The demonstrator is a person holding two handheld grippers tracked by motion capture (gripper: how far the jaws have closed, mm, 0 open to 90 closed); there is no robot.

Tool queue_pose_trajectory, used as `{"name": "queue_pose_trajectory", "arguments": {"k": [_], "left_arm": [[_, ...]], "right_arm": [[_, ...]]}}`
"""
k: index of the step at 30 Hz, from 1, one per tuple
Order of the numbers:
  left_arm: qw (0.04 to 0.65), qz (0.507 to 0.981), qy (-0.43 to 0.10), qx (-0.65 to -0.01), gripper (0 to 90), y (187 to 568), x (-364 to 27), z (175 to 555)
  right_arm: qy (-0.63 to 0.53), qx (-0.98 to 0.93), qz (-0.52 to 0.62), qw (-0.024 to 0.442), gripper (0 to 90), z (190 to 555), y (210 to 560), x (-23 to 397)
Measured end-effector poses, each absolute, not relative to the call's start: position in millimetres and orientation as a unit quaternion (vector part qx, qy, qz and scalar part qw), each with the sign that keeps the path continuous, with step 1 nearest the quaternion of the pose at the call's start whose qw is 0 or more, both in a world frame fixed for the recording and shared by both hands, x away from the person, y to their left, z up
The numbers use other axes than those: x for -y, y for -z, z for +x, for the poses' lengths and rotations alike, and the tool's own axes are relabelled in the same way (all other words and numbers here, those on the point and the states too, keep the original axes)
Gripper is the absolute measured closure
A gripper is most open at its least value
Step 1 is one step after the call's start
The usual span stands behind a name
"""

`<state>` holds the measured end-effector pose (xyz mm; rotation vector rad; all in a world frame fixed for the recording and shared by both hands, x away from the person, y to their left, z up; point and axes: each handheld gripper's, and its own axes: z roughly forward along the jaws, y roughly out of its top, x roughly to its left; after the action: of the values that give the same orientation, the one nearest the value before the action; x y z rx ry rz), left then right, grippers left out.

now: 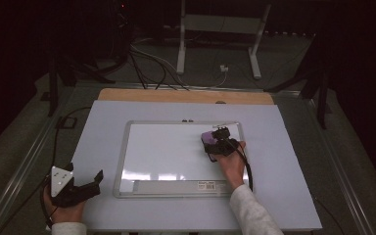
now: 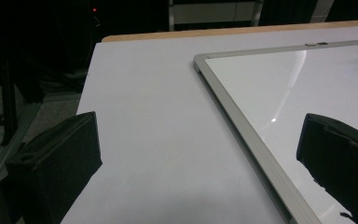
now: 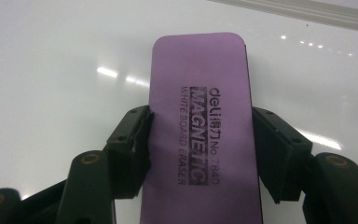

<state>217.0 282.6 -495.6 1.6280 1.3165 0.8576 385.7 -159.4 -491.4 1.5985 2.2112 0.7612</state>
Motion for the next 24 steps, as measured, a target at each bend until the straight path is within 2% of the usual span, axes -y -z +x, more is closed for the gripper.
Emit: {"name": "queue_pose_trajectory", "arguments": {"k": [11, 15, 20, 24], "left_arm": [[0.425, 0.652, -0.341, -0.528, 0.5, 496, -283, 217], [0.425, 0.651, -0.343, -0.528, 0.5, 496, -283, 217], [0.423, 0.652, -0.341, -0.529, 0.5, 497, -284, 218], [0.424, 0.652, -0.341, -0.527, 0.5, 496, -283, 218]], "right_arm": [[-0.271, -0.775, 0.553, 0.142, 41.0, 386, 492, 164], [-0.270, -0.781, 0.544, 0.146, 37.9, 385, 492, 164], [-0.277, -0.784, 0.526, 0.181, 29.4, 379, 486, 161], [-0.283, -0.791, 0.498, 0.214, 28.5, 368, 477, 154]]}}
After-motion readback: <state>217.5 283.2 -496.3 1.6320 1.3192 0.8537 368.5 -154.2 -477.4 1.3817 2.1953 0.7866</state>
